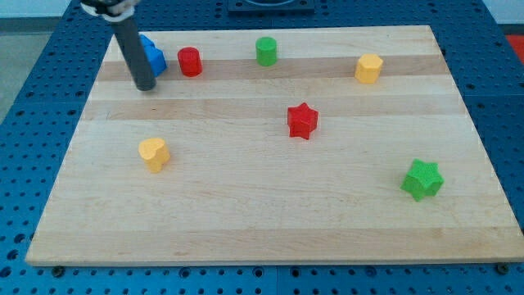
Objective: Point at the red circle
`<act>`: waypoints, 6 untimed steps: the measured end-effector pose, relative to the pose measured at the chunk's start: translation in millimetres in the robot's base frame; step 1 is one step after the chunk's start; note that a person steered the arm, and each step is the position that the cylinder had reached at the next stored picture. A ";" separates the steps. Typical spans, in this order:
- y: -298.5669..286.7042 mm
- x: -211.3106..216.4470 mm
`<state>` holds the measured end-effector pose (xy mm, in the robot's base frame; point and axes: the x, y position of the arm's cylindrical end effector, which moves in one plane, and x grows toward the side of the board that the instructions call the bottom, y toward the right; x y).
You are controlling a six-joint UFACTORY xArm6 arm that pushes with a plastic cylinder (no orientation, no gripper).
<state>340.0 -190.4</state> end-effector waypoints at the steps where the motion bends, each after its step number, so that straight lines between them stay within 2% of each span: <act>1: 15.6 0.2; 3: 103.5 -8.6; 4: 119.7 -44.1; 5: 117.8 -87.0; 6: 86.8 -105.1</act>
<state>234.9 -103.7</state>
